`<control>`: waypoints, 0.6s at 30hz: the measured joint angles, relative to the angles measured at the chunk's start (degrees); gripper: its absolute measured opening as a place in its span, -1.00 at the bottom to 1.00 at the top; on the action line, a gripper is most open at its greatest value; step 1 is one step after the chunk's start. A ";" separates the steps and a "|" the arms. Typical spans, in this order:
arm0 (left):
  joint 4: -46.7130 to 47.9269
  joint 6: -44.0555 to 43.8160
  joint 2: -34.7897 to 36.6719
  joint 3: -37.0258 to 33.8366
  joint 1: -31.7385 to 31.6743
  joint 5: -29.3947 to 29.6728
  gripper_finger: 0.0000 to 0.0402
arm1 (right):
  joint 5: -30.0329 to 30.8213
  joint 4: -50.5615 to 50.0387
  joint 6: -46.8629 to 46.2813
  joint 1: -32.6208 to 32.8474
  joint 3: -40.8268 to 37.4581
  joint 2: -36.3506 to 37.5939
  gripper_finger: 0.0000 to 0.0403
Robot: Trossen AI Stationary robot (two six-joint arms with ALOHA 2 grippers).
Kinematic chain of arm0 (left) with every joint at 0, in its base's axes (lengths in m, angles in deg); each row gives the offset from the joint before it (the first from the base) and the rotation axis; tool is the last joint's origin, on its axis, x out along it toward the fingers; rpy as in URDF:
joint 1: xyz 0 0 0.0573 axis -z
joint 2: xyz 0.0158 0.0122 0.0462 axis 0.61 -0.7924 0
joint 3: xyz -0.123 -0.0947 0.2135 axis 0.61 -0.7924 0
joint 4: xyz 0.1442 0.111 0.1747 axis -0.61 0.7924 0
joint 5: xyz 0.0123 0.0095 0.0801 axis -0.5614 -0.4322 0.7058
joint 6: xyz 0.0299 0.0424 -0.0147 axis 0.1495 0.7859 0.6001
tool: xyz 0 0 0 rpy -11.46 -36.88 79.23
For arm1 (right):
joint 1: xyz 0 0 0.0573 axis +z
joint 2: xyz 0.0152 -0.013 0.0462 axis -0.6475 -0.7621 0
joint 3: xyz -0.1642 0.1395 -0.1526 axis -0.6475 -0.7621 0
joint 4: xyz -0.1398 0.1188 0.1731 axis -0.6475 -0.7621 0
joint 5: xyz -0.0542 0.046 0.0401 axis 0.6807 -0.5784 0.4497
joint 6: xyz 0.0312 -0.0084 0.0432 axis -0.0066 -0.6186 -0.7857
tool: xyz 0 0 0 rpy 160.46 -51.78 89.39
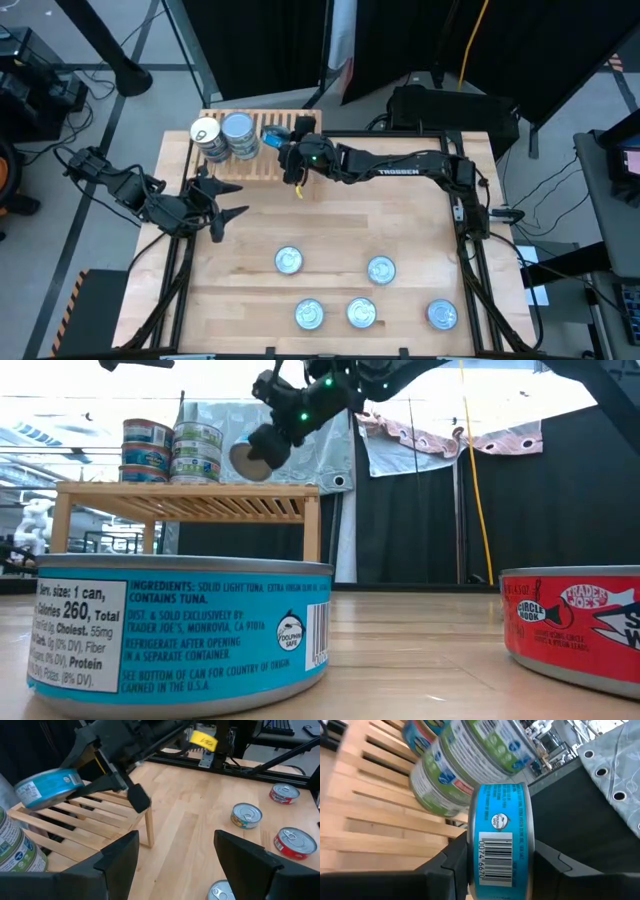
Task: Stack canned seafood by type on shelf
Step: Put the top left light blue can on the shelf
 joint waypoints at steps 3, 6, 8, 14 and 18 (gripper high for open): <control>0.02 0.00 -0.02 0.00 0.00 -0.02 0.32 | -0.03 -0.03 -0.30 -0.66 0.02 -0.36 -0.29; 0.02 0.01 0.00 0.00 -0.02 -0.02 0.32 | -1.94 0.68 -1.45 -1.12 0.02 -1.06 -0.29; 0.04 0.00 -0.02 0.00 -0.02 -0.01 0.32 | -2.61 0.15 -2.11 -1.38 0.01 -1.35 -0.29; -0.02 -0.02 0.00 0.00 -0.02 0.00 0.32 | -3.13 0.92 -3.19 -1.82 0.00 -2.37 -0.29; 0.01 -0.02 -0.02 0.00 -0.02 -0.02 0.32 | -4.85 2.42 -4.08 -2.07 0.00 -2.83 -0.29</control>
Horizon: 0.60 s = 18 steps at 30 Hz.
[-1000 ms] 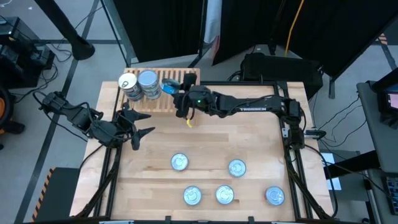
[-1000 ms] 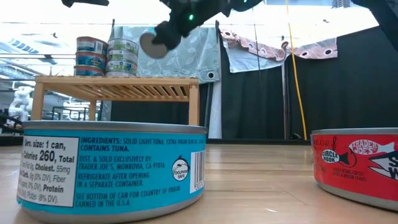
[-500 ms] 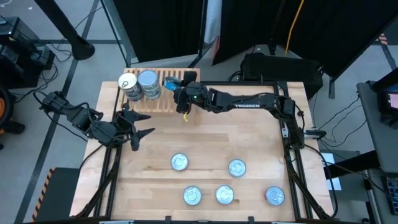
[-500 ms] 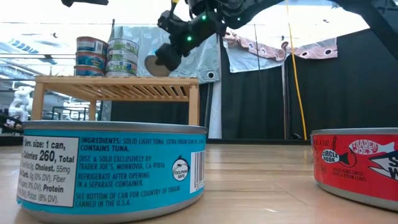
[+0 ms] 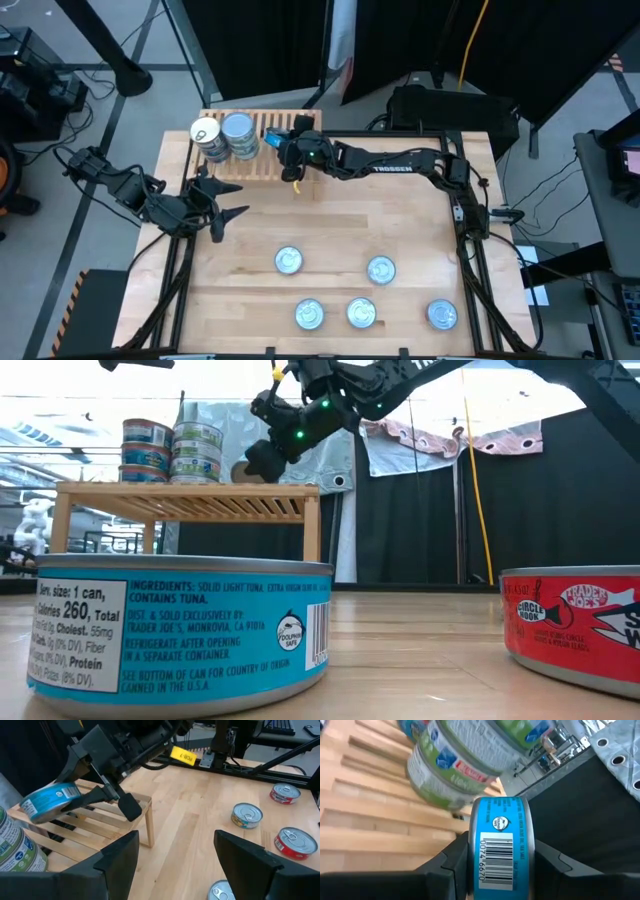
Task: Stack canned seafood by type on shelf
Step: Put the top left light blue can on the shelf
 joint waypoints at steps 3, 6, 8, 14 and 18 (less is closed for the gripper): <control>-0.01 -0.01 0.00 0.00 -0.02 0.01 0.32 | -2.68 2.32 -2.10 -0.13 0.00 -0.11 -0.28; -0.01 -0.13 0.00 0.00 -0.02 0.02 0.32 | -3.12 4.51 -3.45 -0.20 0.00 -0.20 -0.24; 0.00 -0.13 0.00 0.00 -0.02 0.00 0.32 | -4.33 5.17 -3.53 -0.39 0.00 -0.20 -0.19; -0.01 -0.07 0.00 0.00 -0.02 0.00 0.32 | -4.04 4.61 -3.68 -0.46 0.00 -0.20 0.00; 0.01 -0.07 0.00 0.00 -0.02 0.01 0.32 | -4.17 4.52 -4.51 -0.34 0.00 -0.20 0.07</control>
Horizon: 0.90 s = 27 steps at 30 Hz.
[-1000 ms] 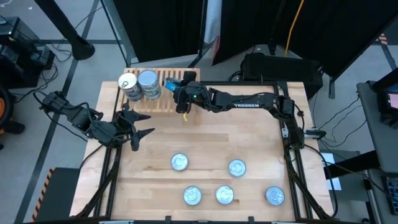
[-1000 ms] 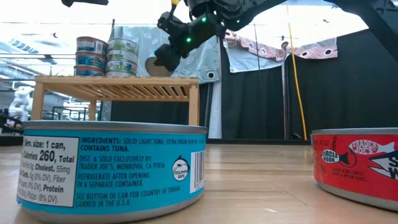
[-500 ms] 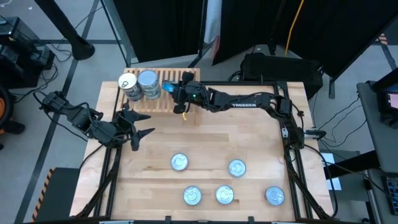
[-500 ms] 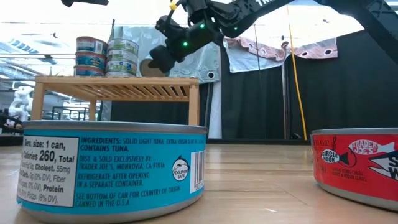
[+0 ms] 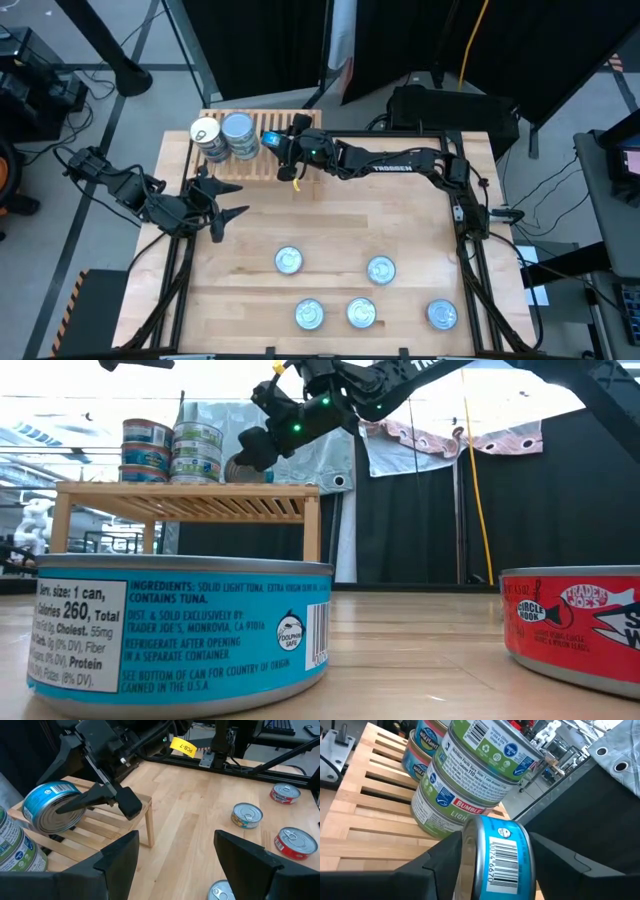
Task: Stack canned seafood by type on shelf
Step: Put the top left light blue can on the shelf
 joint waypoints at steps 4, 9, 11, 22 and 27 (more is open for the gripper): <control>0.00 0.03 0.00 0.00 0.00 0.00 0.32 | 0.67 -0.32 1.84 0.71 0.00 0.00 0.00; 0.00 0.07 0.00 0.00 0.00 0.01 0.32 | 4.46 -0.72 6.95 2.14 0.00 0.00 -0.26; 0.00 0.09 0.00 0.00 0.00 -0.01 0.32 | 4.96 -0.83 8.54 2.56 0.00 0.00 -0.35; 0.00 0.11 0.00 0.00 0.00 0.01 0.32 | 11.08 -0.48 11.86 2.94 0.00 0.00 -0.20; 0.00 0.11 0.00 0.00 0.00 0.01 0.32 | 10.54 -0.56 12.26 2.96 0.00 -0.10 -0.23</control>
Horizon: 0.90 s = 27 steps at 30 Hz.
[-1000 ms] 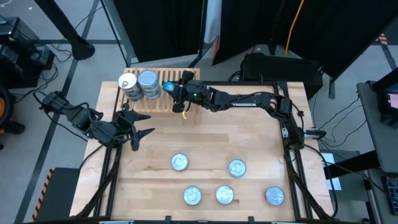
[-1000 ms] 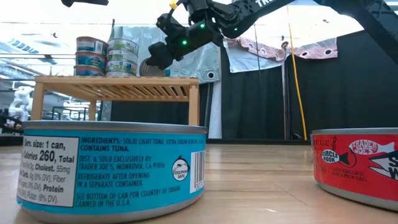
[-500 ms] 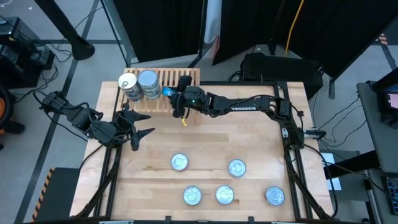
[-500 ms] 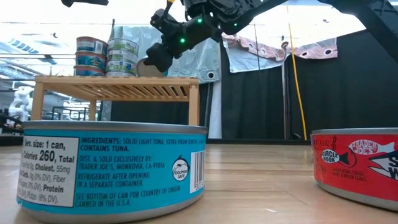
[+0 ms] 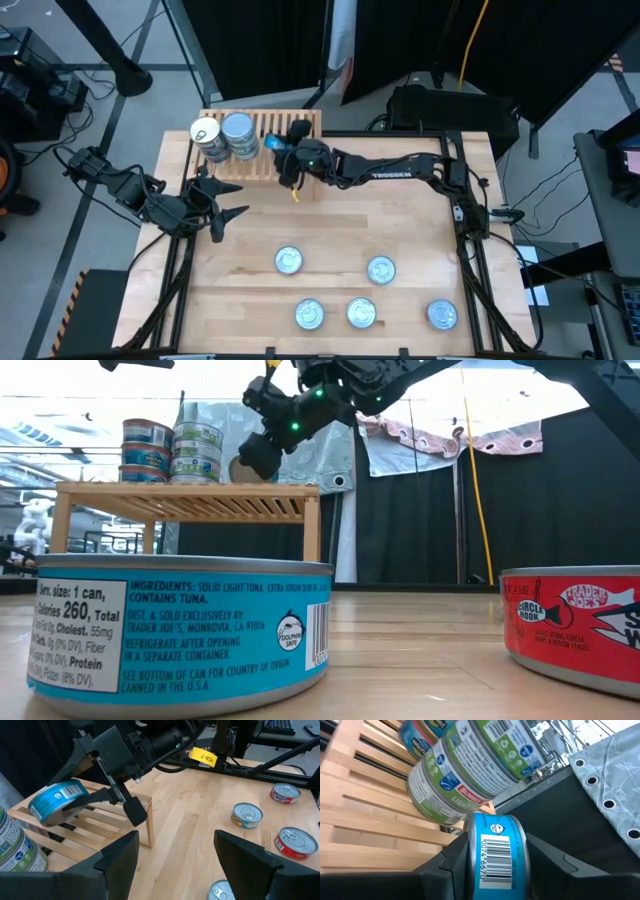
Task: Stack canned seafood by type on shelf
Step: Put the top left light blue can on the shelf
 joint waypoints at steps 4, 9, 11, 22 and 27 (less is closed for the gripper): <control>-0.02 0.00 0.00 0.00 0.01 0.00 0.32 | -0.03 -0.20 -0.04 0.03 -0.02 -0.38 -0.21; -0.03 -0.02 0.00 0.00 0.00 -0.02 0.32 | 0.05 -0.38 -0.47 0.02 0.02 -0.86 -0.13; -0.02 -0.02 0.00 0.00 0.02 -0.12 0.32 | -0.33 -0.65 -2.07 0.01 0.02 -0.86 -0.09; 0.02 -0.04 0.00 0.00 0.00 -1.12 0.32 | -8.39 -2.28 -12.15 -0.02 -0.02 -1.08 0.18; 0.00 -0.04 0.00 0.00 0.02 -1.53 0.32 | -8.86 -2.15 -14.91 -0.07 -0.02 -1.08 0.33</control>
